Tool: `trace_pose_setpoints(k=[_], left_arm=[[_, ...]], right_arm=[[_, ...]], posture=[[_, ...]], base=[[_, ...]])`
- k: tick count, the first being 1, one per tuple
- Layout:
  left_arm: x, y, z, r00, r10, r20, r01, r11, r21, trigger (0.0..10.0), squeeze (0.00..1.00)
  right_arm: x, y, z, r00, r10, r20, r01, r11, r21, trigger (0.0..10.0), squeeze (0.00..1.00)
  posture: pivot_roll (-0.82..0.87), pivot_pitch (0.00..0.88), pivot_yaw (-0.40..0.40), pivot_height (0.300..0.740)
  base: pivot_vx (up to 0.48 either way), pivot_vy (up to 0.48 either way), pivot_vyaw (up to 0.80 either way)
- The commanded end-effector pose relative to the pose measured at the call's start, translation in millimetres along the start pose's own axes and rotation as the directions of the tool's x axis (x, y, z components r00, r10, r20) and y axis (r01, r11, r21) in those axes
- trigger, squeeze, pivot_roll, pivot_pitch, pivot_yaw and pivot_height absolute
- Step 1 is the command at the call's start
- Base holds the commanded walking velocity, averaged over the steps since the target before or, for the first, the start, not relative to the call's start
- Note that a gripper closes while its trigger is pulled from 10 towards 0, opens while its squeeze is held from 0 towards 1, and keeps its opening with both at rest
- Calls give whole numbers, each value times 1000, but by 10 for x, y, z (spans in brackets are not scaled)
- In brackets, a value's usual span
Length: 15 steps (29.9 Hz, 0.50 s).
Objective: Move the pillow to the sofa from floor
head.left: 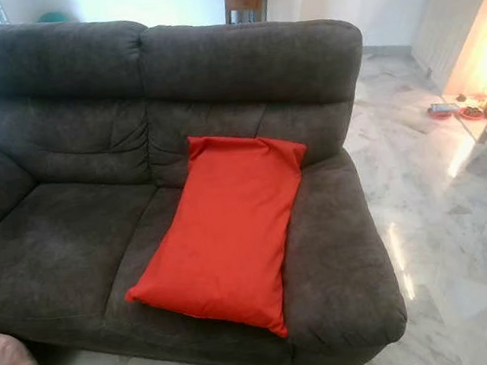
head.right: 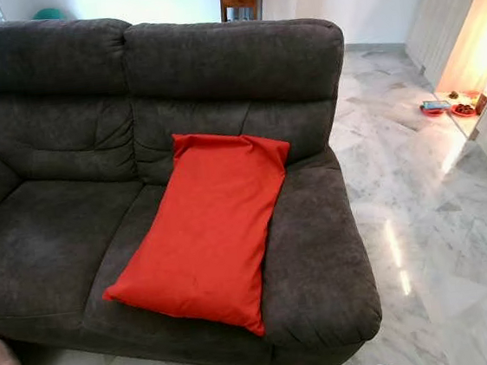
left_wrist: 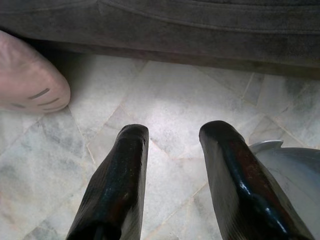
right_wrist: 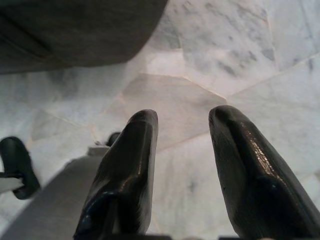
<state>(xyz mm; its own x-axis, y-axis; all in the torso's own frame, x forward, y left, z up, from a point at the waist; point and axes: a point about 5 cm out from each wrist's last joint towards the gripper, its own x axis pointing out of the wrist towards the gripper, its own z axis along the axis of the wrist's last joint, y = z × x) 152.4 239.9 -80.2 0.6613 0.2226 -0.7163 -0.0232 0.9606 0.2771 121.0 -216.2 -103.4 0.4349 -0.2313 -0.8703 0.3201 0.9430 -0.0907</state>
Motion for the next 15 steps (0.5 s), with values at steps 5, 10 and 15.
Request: trace_pose_setpoints(k=[5,10,15], left_arm=[[-2,-6,-17,1000,-29,-13,29,999,34,10000,0],[0,-12,-9,999,-35,-9,35,999,32,10000,0],[-1,-13,-11,999,-36,-10,37,999,29,10000,0]], right_arm=[[-1,34,-2,1000,30,3,-30,999,12,10000,0],[-4,32,-15,999,34,2,-34,999,9,10000,0],[-2,43,6,999,39,11,-39,999,8,10000,0]], posture=[[140,0,-58,740],[143,0,-64,740],[141,0,-67,740]], base=[[0,153,0],[0,255,0],[0,256,0]])
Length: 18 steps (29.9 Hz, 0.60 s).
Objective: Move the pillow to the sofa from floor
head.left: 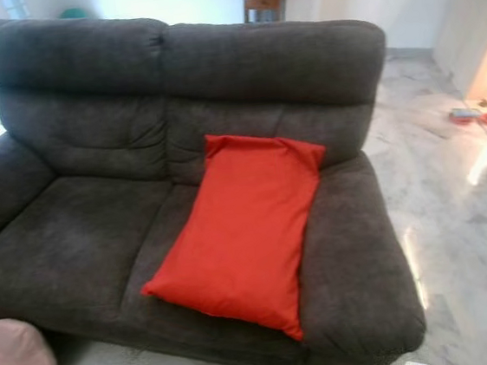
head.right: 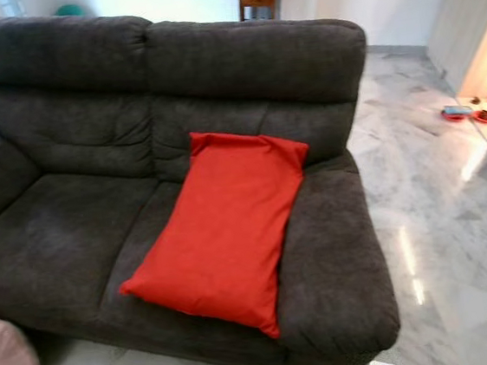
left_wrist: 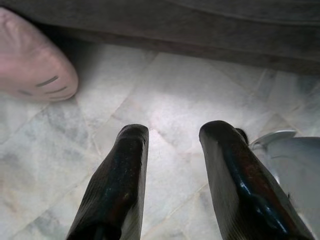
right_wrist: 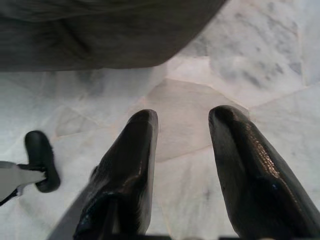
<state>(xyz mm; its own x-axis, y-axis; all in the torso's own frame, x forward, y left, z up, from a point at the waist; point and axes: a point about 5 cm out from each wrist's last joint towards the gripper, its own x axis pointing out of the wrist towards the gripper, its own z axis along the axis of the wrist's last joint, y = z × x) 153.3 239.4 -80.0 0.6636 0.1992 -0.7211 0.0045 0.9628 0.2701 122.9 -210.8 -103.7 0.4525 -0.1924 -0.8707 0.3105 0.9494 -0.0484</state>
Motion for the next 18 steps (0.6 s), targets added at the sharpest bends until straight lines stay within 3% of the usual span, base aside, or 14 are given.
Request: trace_pose_setpoints(k=[1,18], left_arm=[[-4,-8,-21,1000,-13,-13,13,1000,12,10000,0],[-5,18,-26,1000,-8,-15,8,1000,7,10000,0]], right_arm=[[-1,-12,5,1000,-3,6,3,1000,-4,10000,0],[0,21,5,1000,22,7,-22,1000,-14,10000,0]], posture=[[141,0,-67,740],[145,0,-66,740]], base=[[0,259,0],[0,260,0]])
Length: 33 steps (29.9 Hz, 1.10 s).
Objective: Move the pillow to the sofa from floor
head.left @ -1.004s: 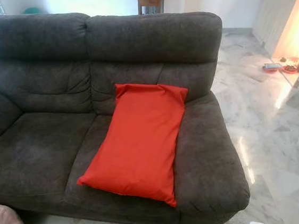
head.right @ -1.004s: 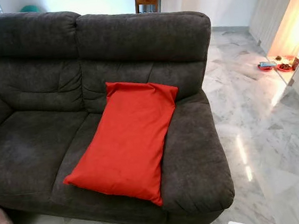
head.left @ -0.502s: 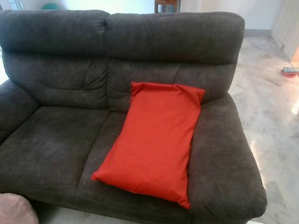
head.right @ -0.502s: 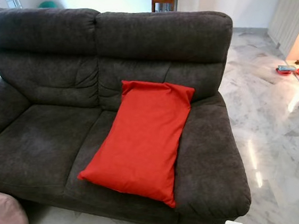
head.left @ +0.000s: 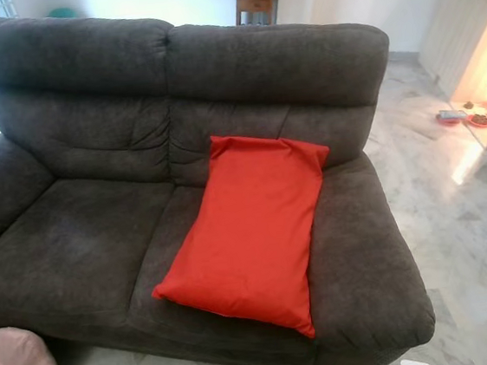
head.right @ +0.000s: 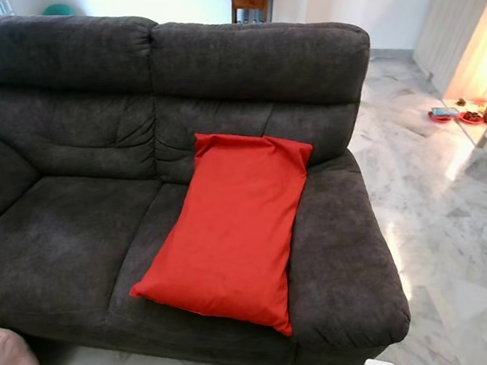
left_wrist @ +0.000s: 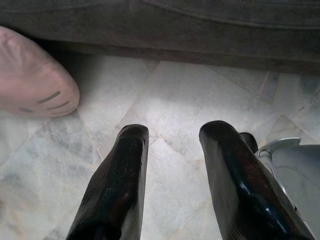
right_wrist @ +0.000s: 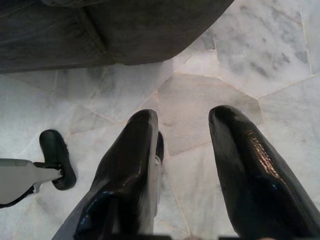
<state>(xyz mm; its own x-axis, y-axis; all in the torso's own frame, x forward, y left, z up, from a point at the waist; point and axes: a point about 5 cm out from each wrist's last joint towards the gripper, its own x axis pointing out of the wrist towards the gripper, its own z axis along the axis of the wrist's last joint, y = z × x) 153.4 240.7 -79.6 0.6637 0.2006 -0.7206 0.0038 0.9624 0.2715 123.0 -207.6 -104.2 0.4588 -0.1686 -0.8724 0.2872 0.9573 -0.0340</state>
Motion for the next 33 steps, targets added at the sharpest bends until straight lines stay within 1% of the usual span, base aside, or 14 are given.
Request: trace_pose_setpoints(k=[1,16,33], left_arm=[[-6,4,-27,1000,-9,-15,10,1000,6,10000,0],[-12,-5,-38,1000,-15,-13,15,1000,7,10000,0],[-11,-2,-33,1000,-15,-10,15,1000,6,10000,0]], right_arm=[[1,-9,16,1000,-2,9,2,1000,1,10000,0],[3,16,22,1000,11,12,-11,1000,1,10000,0],[9,40,50,1000,21,19,-21,1000,7,10000,0]], posture=[[145,0,-66,740],[143,0,-66,740],[146,0,-67,740]], base=[[0,289,0],[0,295,0],[0,348,0]])
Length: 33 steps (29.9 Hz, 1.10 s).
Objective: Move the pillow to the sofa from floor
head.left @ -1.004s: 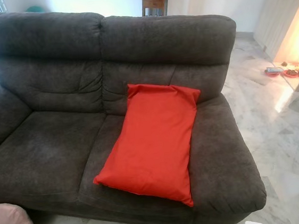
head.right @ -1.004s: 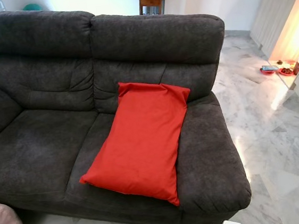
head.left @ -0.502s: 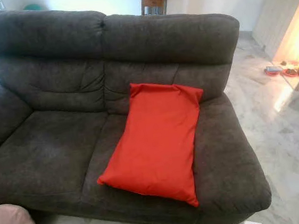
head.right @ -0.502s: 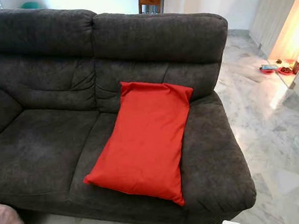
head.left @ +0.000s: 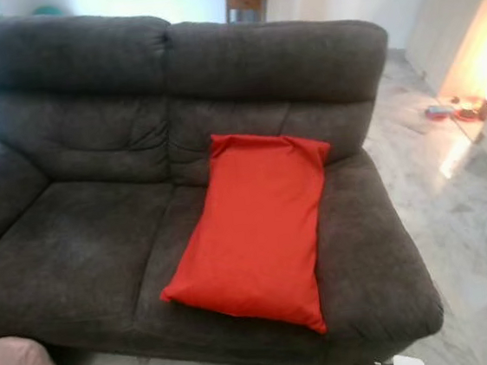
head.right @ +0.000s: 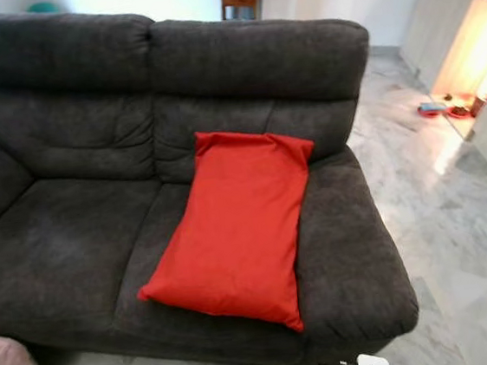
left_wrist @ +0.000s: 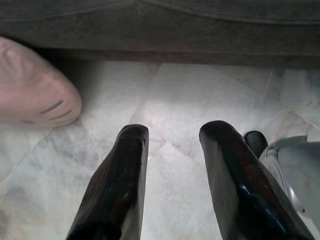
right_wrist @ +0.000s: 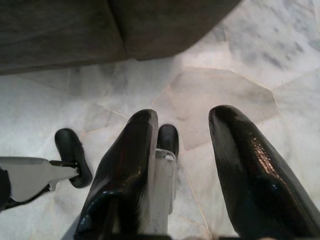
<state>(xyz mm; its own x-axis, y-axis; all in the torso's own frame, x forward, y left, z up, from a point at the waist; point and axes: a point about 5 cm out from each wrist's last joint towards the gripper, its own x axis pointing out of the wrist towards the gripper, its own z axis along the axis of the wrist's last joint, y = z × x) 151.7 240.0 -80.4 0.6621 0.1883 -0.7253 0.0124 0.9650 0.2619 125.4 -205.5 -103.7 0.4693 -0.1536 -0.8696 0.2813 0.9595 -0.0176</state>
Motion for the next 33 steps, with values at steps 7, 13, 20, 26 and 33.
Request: trace_pose_setpoints(k=[7,13,20,26,33], left_arm=[[0,1,-7,1000,-2,-6,2,1000,4,10000,0],[0,-1,-9,1000,1,-8,-1,1000,-1,10000,0],[1,-7,-9,1000,2,-10,-2,1000,-4,10000,0],[2,-4,-6,1000,2,-9,-2,1000,-4,10000,0],[2,5,-8,1000,3,-11,-3,1000,-2,10000,0]], right_arm=[[7,23,35,1000,10,10,-10,1000,4,10000,0],[8,30,41,1000,12,12,-12,1000,1,10000,0],[10,30,51,1000,15,15,-15,1000,-4,10000,0],[12,64,65,999,43,20,-42,998,-35,10000,0],[11,92,66,998,63,25,-62,997,-46,10000,0]], posture=[[149,0,-70,740],[151,0,-73,740],[150,0,-75,740],[151,0,-74,740],[152,0,-72,740]], base=[[0,354,0],[0,354,0],[0,356,0],[0,356,0],[0,355,81]])
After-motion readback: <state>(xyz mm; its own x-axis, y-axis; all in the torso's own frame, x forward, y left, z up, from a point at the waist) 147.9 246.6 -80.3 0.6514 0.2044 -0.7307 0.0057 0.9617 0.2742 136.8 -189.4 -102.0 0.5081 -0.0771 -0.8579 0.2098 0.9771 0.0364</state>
